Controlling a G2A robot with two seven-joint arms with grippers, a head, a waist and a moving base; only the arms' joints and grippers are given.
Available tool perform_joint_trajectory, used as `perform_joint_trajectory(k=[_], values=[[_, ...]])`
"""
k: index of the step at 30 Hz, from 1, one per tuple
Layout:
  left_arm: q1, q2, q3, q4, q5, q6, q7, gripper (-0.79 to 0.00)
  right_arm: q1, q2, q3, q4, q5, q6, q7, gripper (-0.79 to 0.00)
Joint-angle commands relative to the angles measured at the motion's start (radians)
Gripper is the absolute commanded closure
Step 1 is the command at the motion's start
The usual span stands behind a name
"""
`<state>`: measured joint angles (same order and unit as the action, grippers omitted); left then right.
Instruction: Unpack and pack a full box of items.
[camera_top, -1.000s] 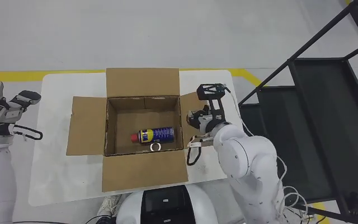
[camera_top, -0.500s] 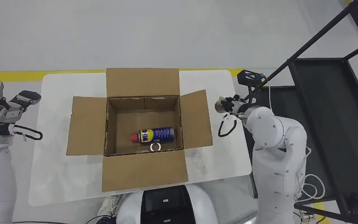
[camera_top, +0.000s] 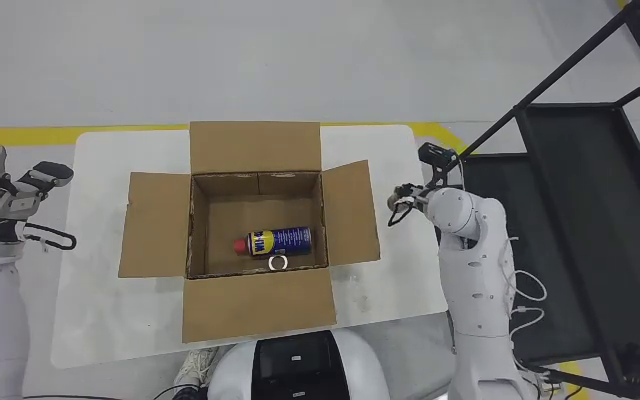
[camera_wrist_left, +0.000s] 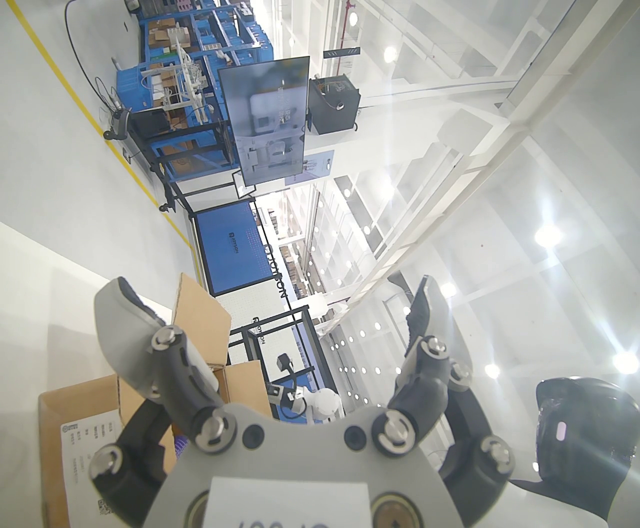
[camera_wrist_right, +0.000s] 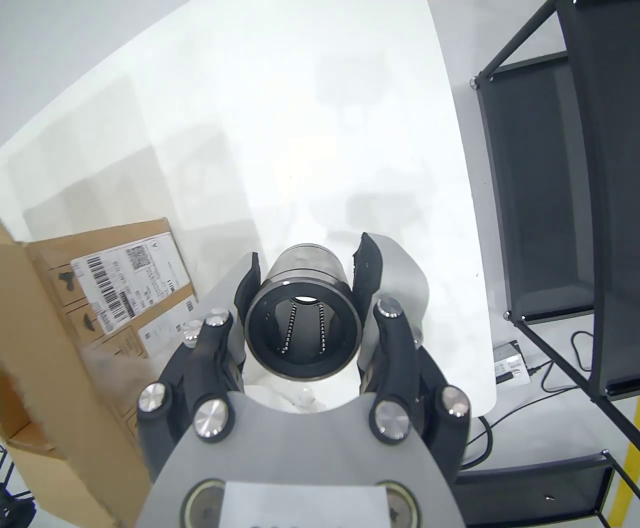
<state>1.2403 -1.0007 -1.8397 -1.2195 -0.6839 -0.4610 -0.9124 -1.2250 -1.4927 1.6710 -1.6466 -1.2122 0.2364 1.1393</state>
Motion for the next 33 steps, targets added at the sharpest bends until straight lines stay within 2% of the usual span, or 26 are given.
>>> perform_joint_trajectory(k=[1, 9, 20, 21, 23, 24, 25, 26, 27, 33], values=[[0.0, 0.0, 0.0, 0.0, 0.0, 0.0, 0.0, -0.785, 0.014, 0.0, -0.001, 0.065, 0.02, 0.01, -0.047, 0.0], [0.0, 0.0, 0.0, 0.0, 0.0, 0.0, 0.0, -0.785, 0.043, 0.002, -0.036, 0.222, -0.01, 0.057, -0.168, 0.0], [0.0, 0.0, 0.0, 0.0, 0.0, 0.0, 0.0, -0.785, 0.057, 0.009, -0.048, 0.352, -0.011, 0.091, -0.248, 0.0], [0.0, 0.0, 0.0, 0.0, 0.0, 0.0, 0.0, -0.785, 0.058, 0.009, -0.049, 0.356, -0.007, 0.091, -0.251, -0.08], [0.0, 0.0, 0.0, 0.0, 0.0, 0.0, 0.0, -0.785, 0.057, 0.01, -0.051, 0.363, -0.006, 0.093, -0.256, -0.102], [0.0, 0.0, 0.0, 0.0, 0.0, 0.0, 0.0, -0.785, 0.056, 0.011, -0.054, 0.365, -0.006, 0.093, -0.258, -0.142], [0.0, 0.0, 0.0, 0.0, 0.0, 0.0, 0.0, -0.785, 0.054, 0.011, -0.055, 0.365, -0.001, 0.092, -0.258, -0.252], [0.0, 0.0, 0.0, 0.0, 0.0, 0.0, 0.0, -0.785, 0.052, 0.012, -0.057, 0.364, -0.002, 0.095, -0.261, -0.65], [0.0, 0.0, 0.0, 0.0, 0.0, 0.0, 0.0, -0.785, 0.05, 0.012, -0.06, 0.358, 0.001, 0.095, -0.262, -0.785], [0.0, 0.0, 0.0, 0.0, 0.0, 0.0, 0.0, -0.785, -0.018, 0.013, -0.065, 0.211, 0.038, 0.095, -0.267, -0.785]])
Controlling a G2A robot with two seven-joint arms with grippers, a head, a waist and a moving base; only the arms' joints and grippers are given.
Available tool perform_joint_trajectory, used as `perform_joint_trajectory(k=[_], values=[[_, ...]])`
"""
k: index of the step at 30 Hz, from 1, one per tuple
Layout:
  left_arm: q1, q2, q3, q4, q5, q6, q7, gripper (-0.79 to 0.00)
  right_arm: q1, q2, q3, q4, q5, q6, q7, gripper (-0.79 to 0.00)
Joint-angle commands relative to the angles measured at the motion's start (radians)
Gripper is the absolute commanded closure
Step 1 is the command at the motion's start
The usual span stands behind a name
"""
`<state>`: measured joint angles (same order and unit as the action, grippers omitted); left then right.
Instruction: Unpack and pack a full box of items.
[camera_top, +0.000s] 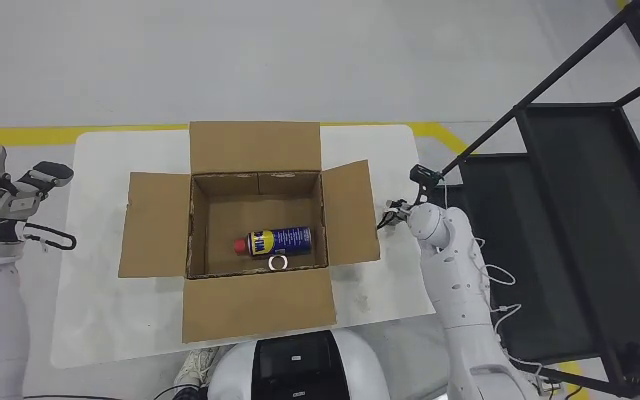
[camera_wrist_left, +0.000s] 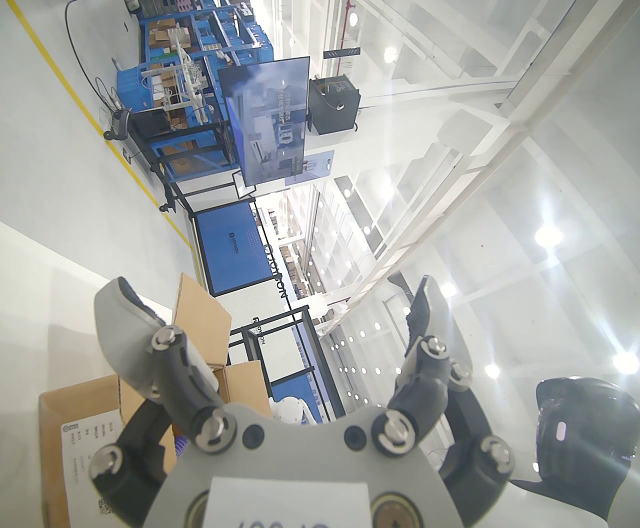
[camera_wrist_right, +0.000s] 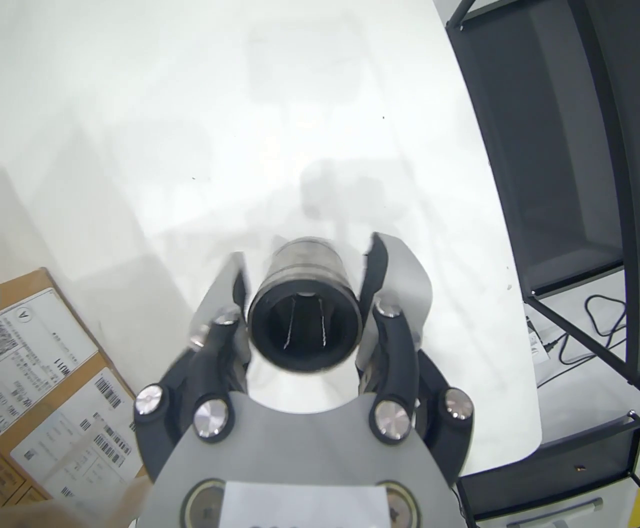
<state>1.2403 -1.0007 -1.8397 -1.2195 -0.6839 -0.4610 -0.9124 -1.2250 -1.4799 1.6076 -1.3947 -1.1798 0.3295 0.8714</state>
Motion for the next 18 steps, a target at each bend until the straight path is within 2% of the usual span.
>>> perform_joint_trajectory(k=[1, 8, 14, 18], values=[[0.0, 0.0, 0.0, 0.0, 0.0, 0.0, 0.0, -0.785, -0.036, 0.001, -0.001, -0.077, 0.011, 0.003, 0.003, -0.785], [0.0, 0.0, 0.0, 0.0, 0.0, 0.0, 0.0, -0.785, -0.156, 0.005, 0.002, -0.342, 0.002, 0.043, 0.001, -0.785], [0.0, 0.0, 0.0, 0.0, 0.0, 0.0, 0.0, -0.785, -0.298, 0.003, -0.016, -0.648, -0.001, 0.064, -0.112, -0.785], [0.0, 0.0, 0.0, 0.0, 0.0, 0.0, 0.0, -0.785, -0.359, 0.001, -0.082, -0.799, -0.046, 0.056, -0.177, -0.785]])
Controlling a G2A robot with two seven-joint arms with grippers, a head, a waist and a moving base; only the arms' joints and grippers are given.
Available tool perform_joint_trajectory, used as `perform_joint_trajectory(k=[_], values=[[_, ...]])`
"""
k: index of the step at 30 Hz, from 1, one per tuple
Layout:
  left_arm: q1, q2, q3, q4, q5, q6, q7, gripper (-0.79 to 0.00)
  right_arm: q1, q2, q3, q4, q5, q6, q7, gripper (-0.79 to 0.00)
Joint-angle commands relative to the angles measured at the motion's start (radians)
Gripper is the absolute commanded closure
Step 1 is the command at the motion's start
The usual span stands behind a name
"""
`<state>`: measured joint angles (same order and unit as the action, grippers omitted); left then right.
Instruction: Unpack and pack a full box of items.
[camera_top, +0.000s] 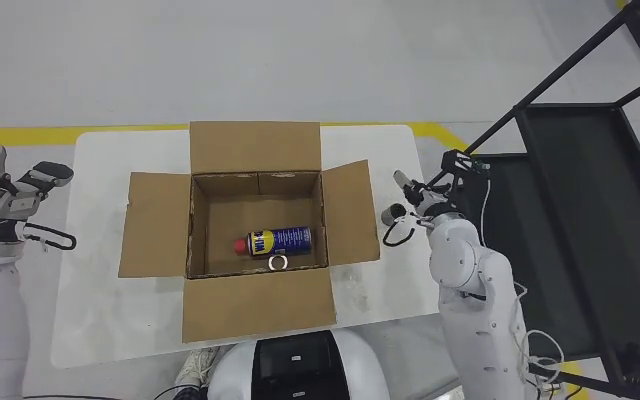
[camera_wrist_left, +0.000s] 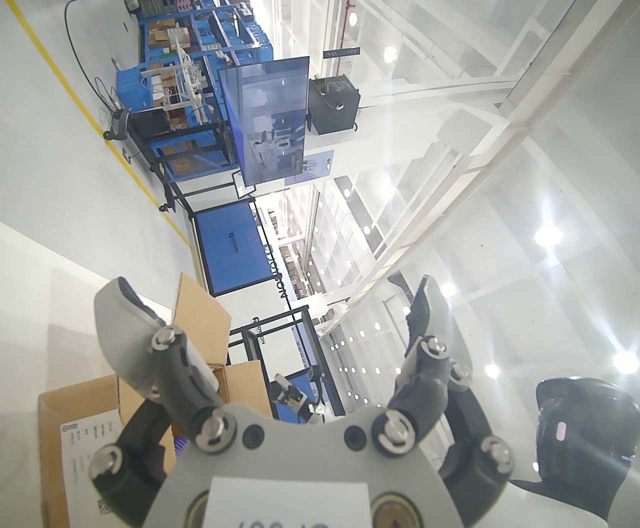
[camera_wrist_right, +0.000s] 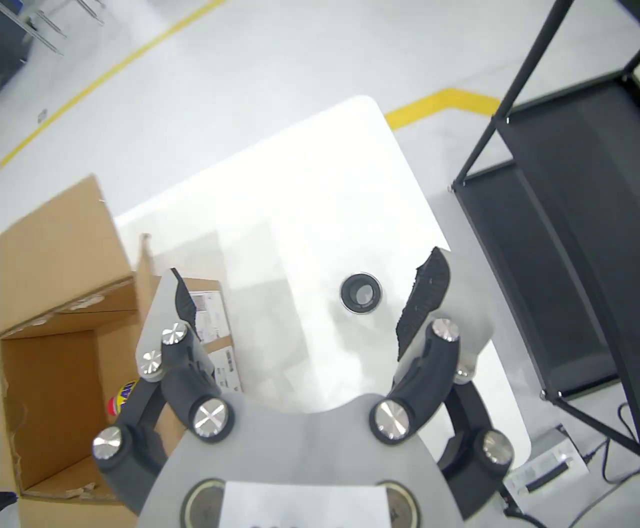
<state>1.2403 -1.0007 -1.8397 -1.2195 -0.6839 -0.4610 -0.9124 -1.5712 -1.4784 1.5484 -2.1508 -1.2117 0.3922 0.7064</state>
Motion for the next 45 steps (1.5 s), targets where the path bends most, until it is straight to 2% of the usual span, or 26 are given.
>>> perform_joint_trajectory(k=[1, 6, 11, 15, 19, 24, 45], values=[[0.0, 0.0, 0.0, 0.0, 0.0, 0.0, 0.0, -0.785, -0.021, 0.0, -0.047, -0.069, -0.026, -0.019, -0.011, -0.785], [0.0, 0.0, 0.0, 0.0, 0.0, 0.0, 0.0, -0.785, 0.01, 0.002, -0.208, -0.118, -0.08, -0.118, 0.078, -0.785], [0.0, 0.0, 0.0, 0.0, 0.0, 0.0, 0.0, -0.785, 0.145, -0.008, -0.408, -0.029, -0.185, -0.167, 0.18, -0.785], [0.0, 0.0, 0.0, 0.0, 0.0, 0.0, 0.0, -0.785, 0.268, -0.028, -0.565, 0.085, -0.259, -0.145, 0.25, -0.785], [0.0, 0.0, 0.0, 0.0, 0.0, 0.0, 0.0, -0.785, 0.347, -0.05, -0.662, 0.179, -0.282, -0.101, 0.288, -0.785], [0.0, 0.0, 0.0, 0.0, 0.0, 0.0, 0.0, -0.785, 0.383, -0.067, -0.689, 0.24, -0.228, -0.082, 0.301, -0.785], [0.0, 0.0, 0.0, 0.0, 0.0, 0.0, 0.0, -0.785, 0.383, -0.067, -0.689, 0.24, -0.228, -0.082, 0.301, -0.785]])
